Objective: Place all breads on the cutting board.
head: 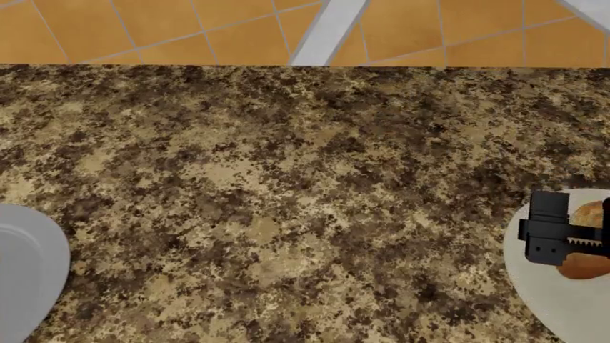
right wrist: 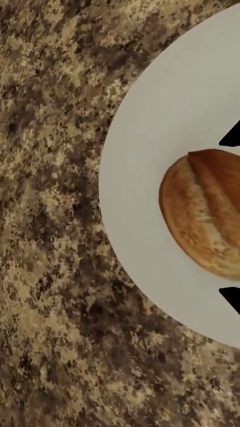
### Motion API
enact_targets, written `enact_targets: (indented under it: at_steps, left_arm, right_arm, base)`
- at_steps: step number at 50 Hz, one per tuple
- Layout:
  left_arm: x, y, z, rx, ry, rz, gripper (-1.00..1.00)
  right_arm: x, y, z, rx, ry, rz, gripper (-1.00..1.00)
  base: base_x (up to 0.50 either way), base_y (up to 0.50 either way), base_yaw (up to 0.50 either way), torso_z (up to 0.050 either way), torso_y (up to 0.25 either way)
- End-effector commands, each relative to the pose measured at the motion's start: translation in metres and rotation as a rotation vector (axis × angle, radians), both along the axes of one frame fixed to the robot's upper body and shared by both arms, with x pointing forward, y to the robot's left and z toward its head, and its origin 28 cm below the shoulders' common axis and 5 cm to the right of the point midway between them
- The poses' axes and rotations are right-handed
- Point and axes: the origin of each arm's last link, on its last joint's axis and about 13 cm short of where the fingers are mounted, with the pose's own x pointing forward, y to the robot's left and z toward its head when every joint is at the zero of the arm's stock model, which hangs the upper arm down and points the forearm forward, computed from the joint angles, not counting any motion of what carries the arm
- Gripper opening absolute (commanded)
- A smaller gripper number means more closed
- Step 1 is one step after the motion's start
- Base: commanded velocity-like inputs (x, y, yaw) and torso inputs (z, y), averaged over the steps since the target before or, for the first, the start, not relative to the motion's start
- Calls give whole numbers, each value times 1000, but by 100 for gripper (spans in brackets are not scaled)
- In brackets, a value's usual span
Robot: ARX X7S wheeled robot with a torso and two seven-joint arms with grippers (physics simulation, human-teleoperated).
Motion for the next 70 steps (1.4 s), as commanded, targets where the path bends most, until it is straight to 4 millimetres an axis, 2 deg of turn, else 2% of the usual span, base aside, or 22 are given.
enact_targets:
  at_steps: [1, 12, 13, 26, 36, 42, 47, 53, 59, 70]
  left_arm:
    - [0, -1, 1, -30, -2, -6, -100]
    - [0, -1, -1, -32, 1, -9, -100]
    - [0, -1, -1, -32, 1, -10, -100]
    - [0, -2, 0, -38, -7, -13, -100]
    - [-1, -2, 1, -45, -14, -15, -100]
    - [-2, -3, 3, -45, -18, -14, -100]
    - [-1, -3, 3, -49, -20, -12, -100]
    - [3, -3, 3, -60, -21, 20, -100]
    - [1, -3, 4, -66, -31, 12, -100]
    - [-1, -5, 5, -80, -40, 11, -100]
  right_arm:
    - [1, 0, -8, 1, 25, 2, 100]
    - [2, -2, -17, 4, 36, -3, 100]
    - [1, -2, -17, -5, 34, -8, -100]
    - [-12, -2, -14, -10, 12, -5, -100]
    - [-35, 7, 3, -24, -67, 55, -100]
    - [-53, 14, 19, -76, -178, 91, -100]
    - [-70, 28, 29, -130, -306, 140, -100]
    - [-100, 54, 48, -265, -495, 201, -100]
    - [-131, 65, 46, -317, -588, 181, -100]
    - [-158, 91, 45, -378, -707, 207, -100]
  base:
    - [0, 0, 0, 0, 0]
    - [0, 0, 0, 0, 0]
    - [0, 0, 0, 0, 0]
    - [0, 0, 0, 0, 0]
    - [0, 0, 0, 0, 0]
    - [0, 0, 0, 0, 0]
    - [0, 0, 0, 0, 0]
    - [0, 0, 0, 0, 0]
    - [0, 0, 0, 0, 0]
    - [0, 0, 0, 0, 0]
